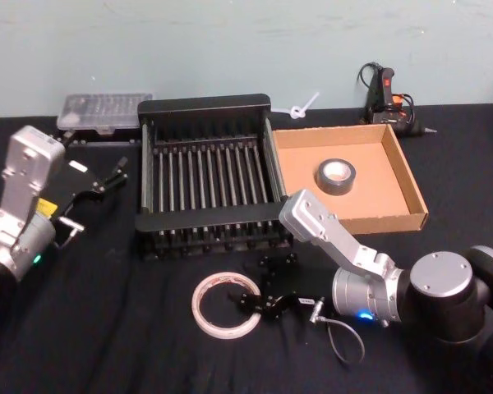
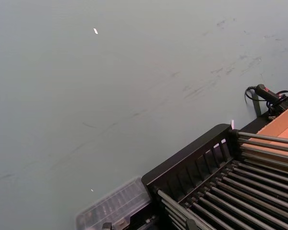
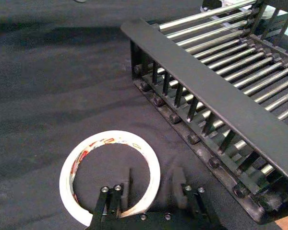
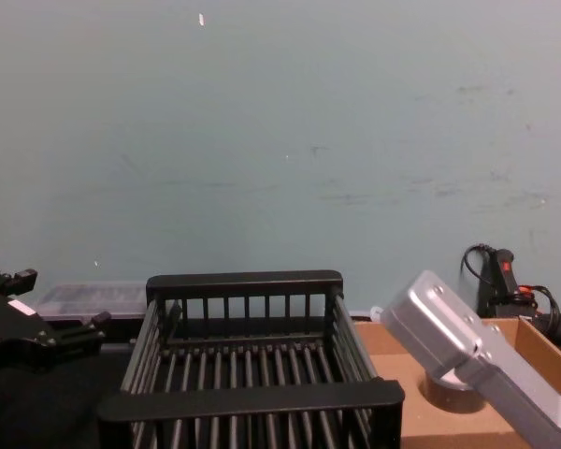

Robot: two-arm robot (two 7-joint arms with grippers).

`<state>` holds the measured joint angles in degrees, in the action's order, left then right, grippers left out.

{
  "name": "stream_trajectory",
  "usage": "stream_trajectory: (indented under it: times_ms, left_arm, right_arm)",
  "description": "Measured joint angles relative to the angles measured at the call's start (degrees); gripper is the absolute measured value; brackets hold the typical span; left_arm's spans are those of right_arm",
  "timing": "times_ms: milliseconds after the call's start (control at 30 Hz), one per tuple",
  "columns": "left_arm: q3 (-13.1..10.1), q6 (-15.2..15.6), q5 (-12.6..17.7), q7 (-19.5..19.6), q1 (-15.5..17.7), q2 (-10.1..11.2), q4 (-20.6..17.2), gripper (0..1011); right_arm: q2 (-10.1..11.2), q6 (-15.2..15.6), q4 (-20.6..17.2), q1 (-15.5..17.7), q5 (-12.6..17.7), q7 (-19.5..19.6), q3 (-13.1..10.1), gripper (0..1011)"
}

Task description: Pick up the white tape and place it into the black box , Pick up the silver tape and place it into the brown box.

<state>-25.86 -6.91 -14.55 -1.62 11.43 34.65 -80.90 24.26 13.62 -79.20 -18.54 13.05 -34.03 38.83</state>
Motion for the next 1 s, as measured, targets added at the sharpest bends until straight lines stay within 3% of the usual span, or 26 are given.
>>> stream_trajectory:
  times_ms: [500,1000]
  left_arm:
    - [0.00,0.00,0.00,0.00,0.00,0.00,0.00,1001]
    - [0.00,0.00,0.00,0.00,0.00,0.00,0.00,1001]
  right_arm:
    - [0.00,0.01,0.01,0.00,0.03,0.02,0.00,136]
    - [0.19,-0.11,-0.17,0.02,0.80,-0.83,-0.41,104]
